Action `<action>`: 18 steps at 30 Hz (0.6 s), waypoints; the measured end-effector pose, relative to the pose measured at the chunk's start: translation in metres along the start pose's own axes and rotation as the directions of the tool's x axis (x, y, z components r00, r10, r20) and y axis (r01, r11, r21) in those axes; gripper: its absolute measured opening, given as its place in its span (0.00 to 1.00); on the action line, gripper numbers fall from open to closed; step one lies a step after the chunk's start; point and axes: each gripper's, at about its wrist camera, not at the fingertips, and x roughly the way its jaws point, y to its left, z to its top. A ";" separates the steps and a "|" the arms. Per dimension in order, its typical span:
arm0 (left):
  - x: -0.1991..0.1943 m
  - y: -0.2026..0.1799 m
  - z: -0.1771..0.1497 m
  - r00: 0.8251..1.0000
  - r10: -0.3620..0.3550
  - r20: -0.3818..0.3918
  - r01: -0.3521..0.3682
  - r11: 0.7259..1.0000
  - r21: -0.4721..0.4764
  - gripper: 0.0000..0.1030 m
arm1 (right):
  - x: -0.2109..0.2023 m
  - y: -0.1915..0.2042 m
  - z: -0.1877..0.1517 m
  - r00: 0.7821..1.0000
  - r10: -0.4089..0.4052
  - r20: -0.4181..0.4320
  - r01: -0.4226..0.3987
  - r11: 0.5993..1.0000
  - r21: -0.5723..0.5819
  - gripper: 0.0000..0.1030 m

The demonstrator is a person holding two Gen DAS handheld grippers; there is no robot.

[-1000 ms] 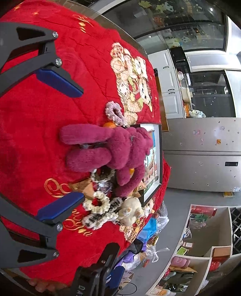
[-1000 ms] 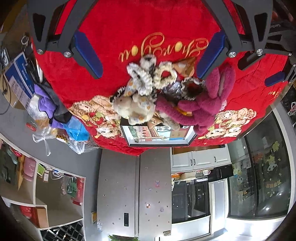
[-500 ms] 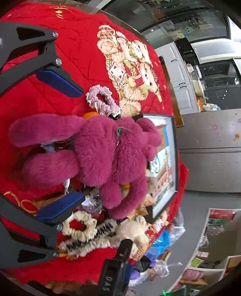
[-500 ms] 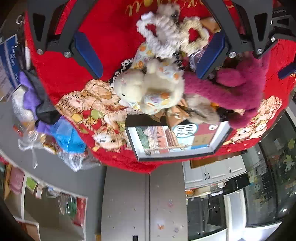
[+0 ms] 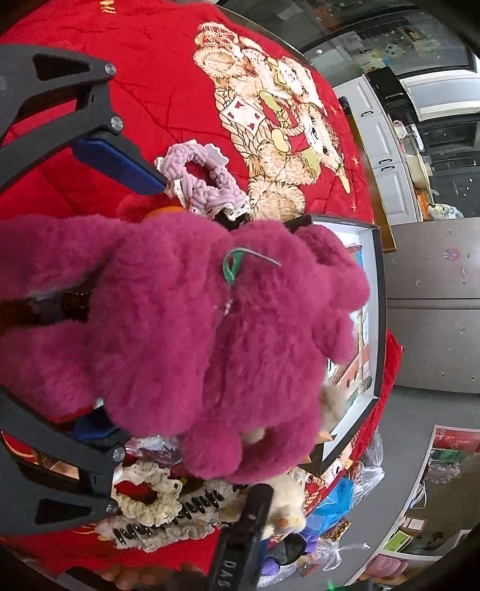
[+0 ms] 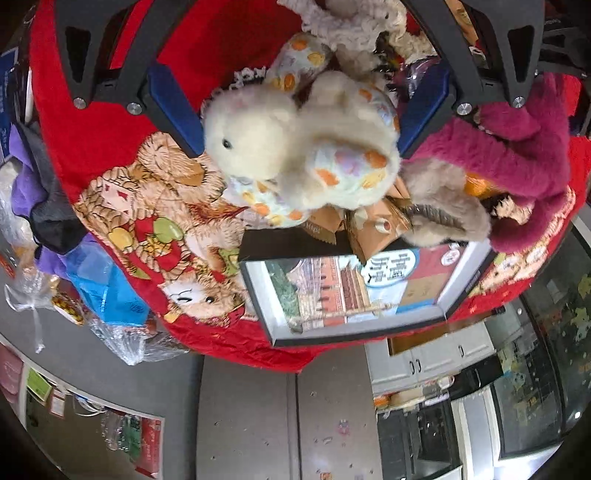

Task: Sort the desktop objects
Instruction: 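Reach both grippers toward the magenta bear and cream lamb plush toys, then grasp the magenta bear with the left gripper while the right grasps the cream lamb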

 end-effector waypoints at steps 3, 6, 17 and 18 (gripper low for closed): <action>0.004 0.004 0.001 1.000 -0.002 0.003 0.002 1.000 -0.021 1.00 | 0.008 0.000 -0.004 1.000 0.005 -0.002 -0.005 1.000 0.000 1.00; 0.007 0.004 -0.001 1.000 -0.011 -0.005 0.011 1.000 -0.017 0.99 | 0.008 -0.004 -0.004 1.000 0.019 0.004 -0.019 1.000 0.001 1.00; 0.003 0.009 -0.007 1.000 0.000 0.008 0.001 1.000 -0.028 0.65 | 0.002 -0.004 -0.009 0.999 0.039 0.022 -0.039 0.999 0.005 0.88; 0.001 0.011 -0.008 1.000 0.007 0.012 -0.006 0.999 -0.032 0.61 | 0.001 -0.004 -0.010 0.999 0.040 0.021 -0.040 0.999 0.005 0.87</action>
